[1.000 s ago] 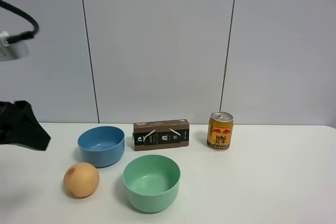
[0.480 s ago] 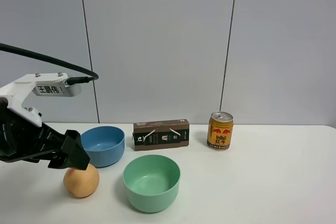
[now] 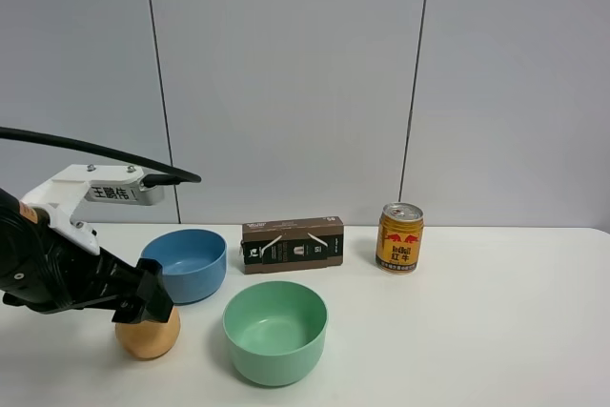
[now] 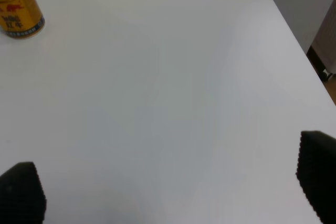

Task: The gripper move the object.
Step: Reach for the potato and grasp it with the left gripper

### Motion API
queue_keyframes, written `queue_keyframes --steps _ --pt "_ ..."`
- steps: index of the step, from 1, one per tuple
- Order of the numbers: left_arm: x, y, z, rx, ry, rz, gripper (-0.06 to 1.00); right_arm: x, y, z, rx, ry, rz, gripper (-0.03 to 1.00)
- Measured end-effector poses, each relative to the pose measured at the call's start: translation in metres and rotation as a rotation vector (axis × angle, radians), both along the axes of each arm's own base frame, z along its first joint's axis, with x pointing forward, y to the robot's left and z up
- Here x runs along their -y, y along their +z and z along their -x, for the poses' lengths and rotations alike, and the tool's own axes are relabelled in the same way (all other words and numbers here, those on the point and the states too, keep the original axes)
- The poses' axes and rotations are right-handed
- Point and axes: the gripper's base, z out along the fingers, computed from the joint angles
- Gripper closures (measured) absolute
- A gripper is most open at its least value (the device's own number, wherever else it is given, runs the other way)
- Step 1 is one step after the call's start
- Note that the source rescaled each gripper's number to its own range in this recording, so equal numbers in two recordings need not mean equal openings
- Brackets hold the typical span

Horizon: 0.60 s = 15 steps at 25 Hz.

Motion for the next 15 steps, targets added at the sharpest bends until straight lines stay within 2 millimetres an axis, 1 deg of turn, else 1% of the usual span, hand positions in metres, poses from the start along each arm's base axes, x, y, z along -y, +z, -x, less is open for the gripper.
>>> queue_keyframes --steps 5,8,9,11,15 --pt "0.001 -0.007 -0.006 0.011 0.005 -0.007 -0.05 0.000 0.000 0.000 0.000 0.000 0.000 -0.03" --pt "0.005 -0.009 -0.015 0.019 0.001 -0.009 -0.05 0.000 0.000 0.000 0.000 0.000 0.000 -0.03" --pt "0.009 -0.007 -0.023 0.028 -0.005 -0.008 -0.05 0.000 0.000 0.000 0.000 0.000 0.000 -0.03" --pt "0.011 -0.007 -0.027 0.018 -0.009 -0.009 -0.05 0.000 0.000 0.000 0.000 0.000 0.000 -0.03" --pt "0.011 -0.011 -0.026 -0.017 -0.015 -0.017 -0.05 0.000 0.000 0.000 0.000 0.000 0.000 -0.03"
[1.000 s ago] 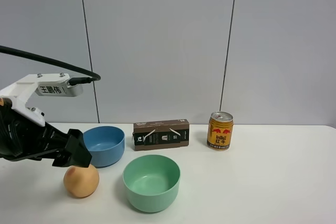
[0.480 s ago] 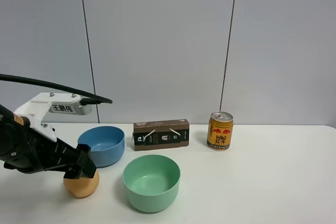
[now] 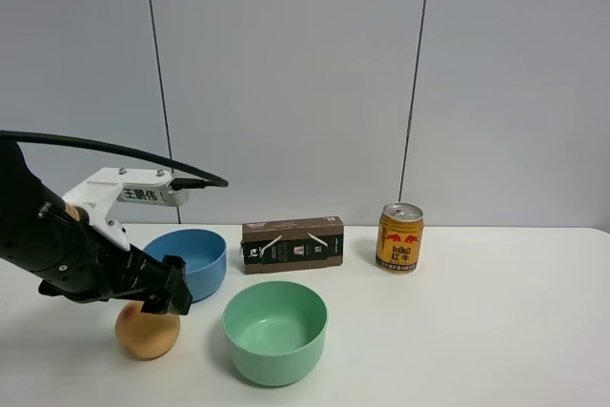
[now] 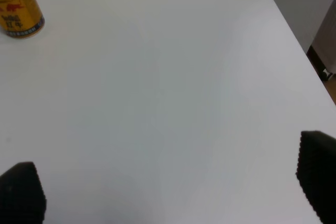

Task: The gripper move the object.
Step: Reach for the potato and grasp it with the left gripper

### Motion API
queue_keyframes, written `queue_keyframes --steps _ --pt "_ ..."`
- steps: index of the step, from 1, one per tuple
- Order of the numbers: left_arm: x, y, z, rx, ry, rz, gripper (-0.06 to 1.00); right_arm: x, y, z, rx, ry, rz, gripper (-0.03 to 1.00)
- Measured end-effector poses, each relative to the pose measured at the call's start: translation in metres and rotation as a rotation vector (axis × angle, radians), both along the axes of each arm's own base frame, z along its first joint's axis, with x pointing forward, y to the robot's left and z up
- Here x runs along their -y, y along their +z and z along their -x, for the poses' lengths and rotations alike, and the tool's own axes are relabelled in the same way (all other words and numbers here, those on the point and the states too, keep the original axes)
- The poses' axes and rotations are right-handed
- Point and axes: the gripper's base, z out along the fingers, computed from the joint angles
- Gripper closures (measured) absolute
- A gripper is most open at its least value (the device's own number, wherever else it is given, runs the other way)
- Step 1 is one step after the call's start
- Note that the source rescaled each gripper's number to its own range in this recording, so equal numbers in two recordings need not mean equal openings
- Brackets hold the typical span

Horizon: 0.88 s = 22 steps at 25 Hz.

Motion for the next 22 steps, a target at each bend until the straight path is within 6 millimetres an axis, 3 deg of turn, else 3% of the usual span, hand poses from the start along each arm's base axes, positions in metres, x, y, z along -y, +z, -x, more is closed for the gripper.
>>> queue_keyframes --steps 22 --pt "0.002 -0.026 -0.002 -0.096 -0.006 -0.035 -0.05 0.000 0.000 0.000 0.000 0.000 0.000 -0.03"
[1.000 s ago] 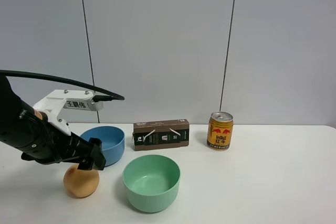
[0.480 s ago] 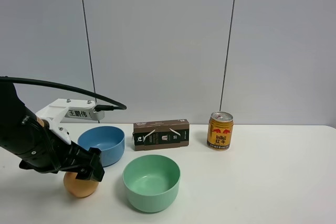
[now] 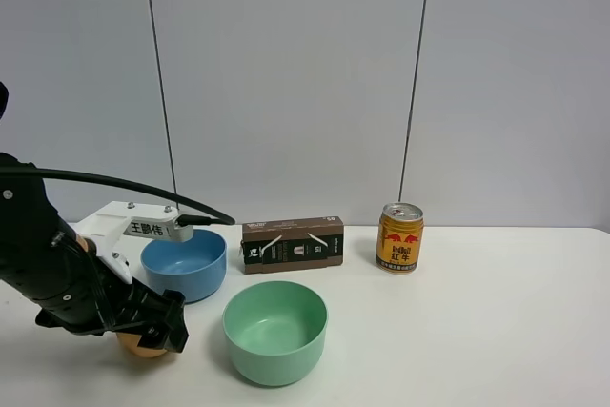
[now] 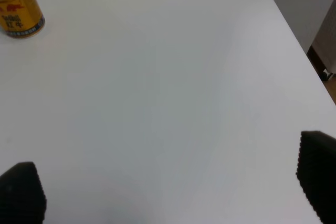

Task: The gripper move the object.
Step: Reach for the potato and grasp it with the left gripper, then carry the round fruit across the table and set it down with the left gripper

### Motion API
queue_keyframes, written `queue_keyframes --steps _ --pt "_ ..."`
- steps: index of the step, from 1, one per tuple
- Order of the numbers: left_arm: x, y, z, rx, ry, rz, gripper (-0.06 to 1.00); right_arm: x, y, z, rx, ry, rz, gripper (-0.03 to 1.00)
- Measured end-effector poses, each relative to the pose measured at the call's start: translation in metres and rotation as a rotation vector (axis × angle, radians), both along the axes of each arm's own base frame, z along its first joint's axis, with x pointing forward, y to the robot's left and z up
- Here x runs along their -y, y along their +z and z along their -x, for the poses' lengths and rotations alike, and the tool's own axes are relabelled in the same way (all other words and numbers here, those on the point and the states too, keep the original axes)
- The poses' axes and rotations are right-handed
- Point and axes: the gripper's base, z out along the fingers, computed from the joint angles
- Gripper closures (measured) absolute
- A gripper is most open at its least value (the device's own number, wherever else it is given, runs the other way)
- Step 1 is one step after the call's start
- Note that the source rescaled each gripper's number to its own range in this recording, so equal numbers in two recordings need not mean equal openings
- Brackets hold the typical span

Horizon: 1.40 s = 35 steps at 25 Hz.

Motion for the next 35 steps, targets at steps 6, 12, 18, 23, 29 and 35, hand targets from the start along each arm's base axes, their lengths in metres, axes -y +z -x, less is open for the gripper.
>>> queue_keyframes --steps 6,12,18,23,29,35 --pt "0.005 0.008 -0.011 0.036 0.000 0.016 -0.05 0.000 0.000 0.000 0.000 0.000 0.000 -0.03" --pt "0.004 0.003 -0.009 0.006 -0.003 0.007 -0.05 0.000 0.000 0.000 0.000 0.000 0.000 -0.03" --pt "0.004 -0.012 -0.008 -0.037 -0.003 -0.011 -0.06 0.000 0.000 0.000 0.000 0.000 0.000 -0.03" --pt "0.004 -0.013 -0.008 -0.044 -0.002 -0.013 0.10 0.000 0.000 0.000 0.000 0.000 0.000 -0.03" --pt "0.004 -0.013 -0.008 -0.043 -0.003 -0.013 0.77 0.000 0.000 0.000 0.000 0.000 0.000 -0.03" --pt "0.004 -0.011 -0.009 -0.040 -0.003 -0.011 0.90 0.000 0.000 0.000 0.000 0.000 0.000 -0.03"
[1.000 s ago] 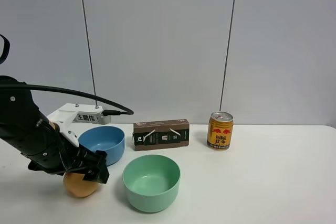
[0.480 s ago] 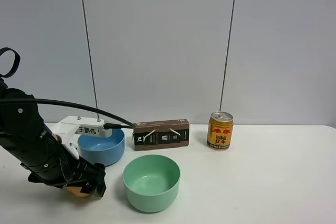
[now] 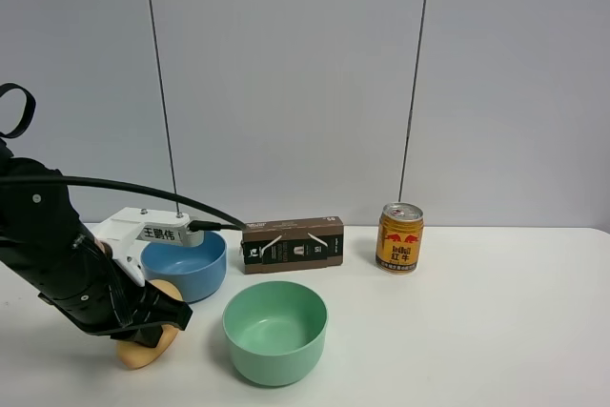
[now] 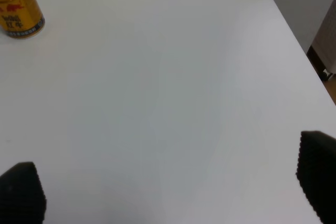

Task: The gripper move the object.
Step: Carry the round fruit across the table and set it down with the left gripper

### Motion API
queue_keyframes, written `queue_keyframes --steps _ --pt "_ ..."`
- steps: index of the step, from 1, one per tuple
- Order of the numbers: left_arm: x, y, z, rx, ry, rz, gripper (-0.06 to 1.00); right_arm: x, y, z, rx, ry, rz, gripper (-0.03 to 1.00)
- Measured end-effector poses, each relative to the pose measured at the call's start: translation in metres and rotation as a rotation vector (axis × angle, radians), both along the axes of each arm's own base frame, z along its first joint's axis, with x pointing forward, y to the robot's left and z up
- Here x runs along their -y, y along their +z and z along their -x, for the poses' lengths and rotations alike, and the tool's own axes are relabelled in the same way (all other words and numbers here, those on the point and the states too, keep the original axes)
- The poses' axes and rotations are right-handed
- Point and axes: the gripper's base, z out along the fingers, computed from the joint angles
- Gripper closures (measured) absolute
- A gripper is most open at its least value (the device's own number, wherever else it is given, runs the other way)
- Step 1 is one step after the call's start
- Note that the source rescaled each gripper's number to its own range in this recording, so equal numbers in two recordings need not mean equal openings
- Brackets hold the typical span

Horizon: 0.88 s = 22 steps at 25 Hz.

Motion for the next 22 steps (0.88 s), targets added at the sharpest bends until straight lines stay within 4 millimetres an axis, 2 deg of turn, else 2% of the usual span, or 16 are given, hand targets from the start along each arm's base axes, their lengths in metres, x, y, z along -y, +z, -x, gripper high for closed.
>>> queue_keyframes --steps 3,6,14,17,20,22 --pt "0.000 0.007 0.002 -0.013 -0.006 0.004 0.92 0.000 0.000 0.000 0.000 0.000 0.000 -0.03" --pt "0.000 0.024 0.007 -0.010 -0.016 0.018 0.92 0.000 0.000 0.000 0.000 0.000 0.000 -0.03" --pt "-0.002 0.112 0.021 0.132 -0.049 0.110 0.93 0.000 0.000 0.000 0.000 0.000 0.000 -0.03" --pt "0.010 0.143 0.020 0.153 -0.100 0.137 0.93 0.000 0.000 0.000 0.000 0.000 0.000 -0.03" --pt "0.036 0.169 0.017 0.191 -0.181 0.169 0.94 0.000 0.000 0.000 0.000 0.000 0.000 -0.03" --pt "0.056 0.180 0.015 0.214 -0.233 0.187 0.94 0.000 0.000 0.000 0.000 0.000 0.000 -0.03"
